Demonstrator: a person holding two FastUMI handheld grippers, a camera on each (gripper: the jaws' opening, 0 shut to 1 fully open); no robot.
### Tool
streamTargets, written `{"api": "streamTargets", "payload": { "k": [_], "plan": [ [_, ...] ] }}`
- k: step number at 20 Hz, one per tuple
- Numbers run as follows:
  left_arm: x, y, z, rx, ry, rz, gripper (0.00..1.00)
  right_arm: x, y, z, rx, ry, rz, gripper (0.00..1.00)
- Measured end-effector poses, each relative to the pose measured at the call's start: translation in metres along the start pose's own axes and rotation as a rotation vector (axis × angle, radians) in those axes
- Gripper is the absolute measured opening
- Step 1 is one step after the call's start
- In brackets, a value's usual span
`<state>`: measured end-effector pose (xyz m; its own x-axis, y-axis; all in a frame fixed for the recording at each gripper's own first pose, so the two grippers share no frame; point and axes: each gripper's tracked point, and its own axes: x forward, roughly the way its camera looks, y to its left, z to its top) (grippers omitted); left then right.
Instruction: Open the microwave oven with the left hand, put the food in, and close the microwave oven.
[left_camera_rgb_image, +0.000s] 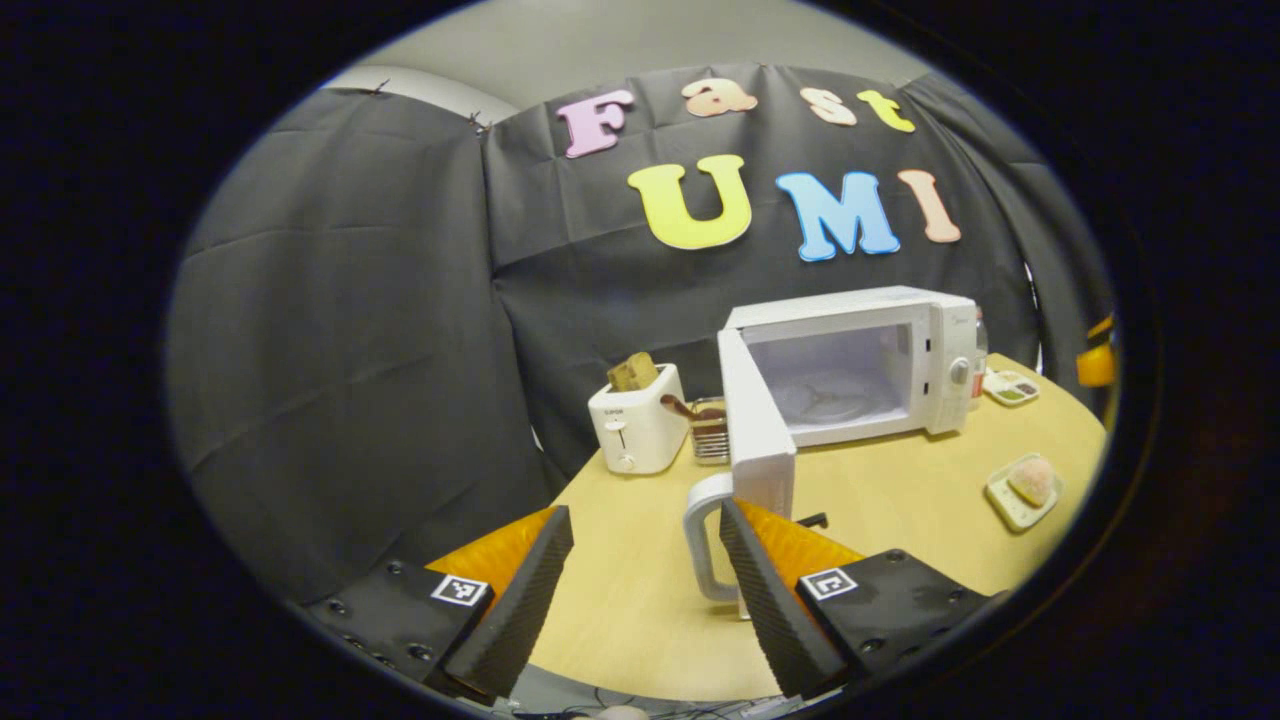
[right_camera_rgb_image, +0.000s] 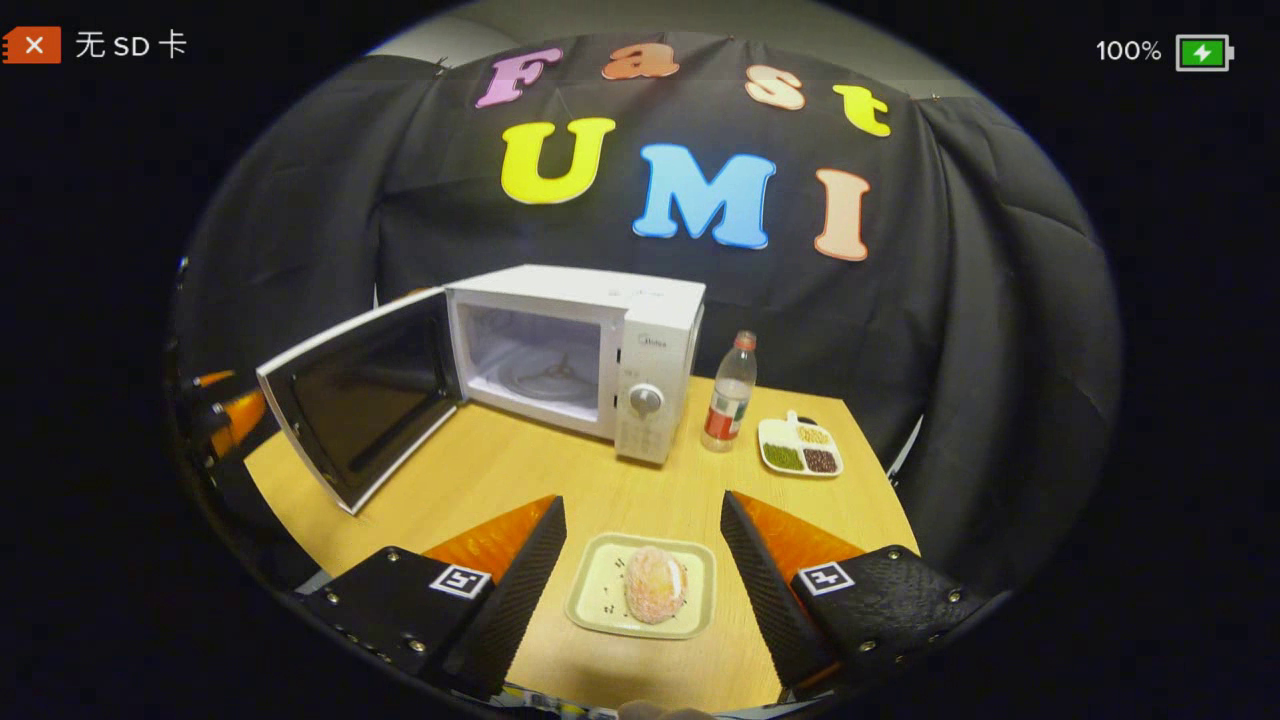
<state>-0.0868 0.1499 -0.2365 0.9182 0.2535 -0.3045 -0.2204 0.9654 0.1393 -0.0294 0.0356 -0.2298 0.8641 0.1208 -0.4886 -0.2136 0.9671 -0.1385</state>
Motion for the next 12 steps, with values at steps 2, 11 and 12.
{"api": "streamTargets", "payload": {
  "k": [2, 11, 12],
  "plan": [
    [-0.011, -0.008, 0.025, 0.008, -0.026, 0.009, 0.94, 0.014, -0.006, -0.026, -0.01, 0.046, 0.015, 0.95],
    [-0.033, -0.065, 0.119, -0.014, -0.122, -0.008, 0.94, 0.084, -0.022, -0.128, 0.107, 0.26, 0.08, 0.96],
    [-0.03, -0.07, 0.126, -0.005, -0.127, -0.022, 0.97, 0.089, -0.021, -0.131, 0.118, 0.267, 0.075, 0.96]
  ]
}}
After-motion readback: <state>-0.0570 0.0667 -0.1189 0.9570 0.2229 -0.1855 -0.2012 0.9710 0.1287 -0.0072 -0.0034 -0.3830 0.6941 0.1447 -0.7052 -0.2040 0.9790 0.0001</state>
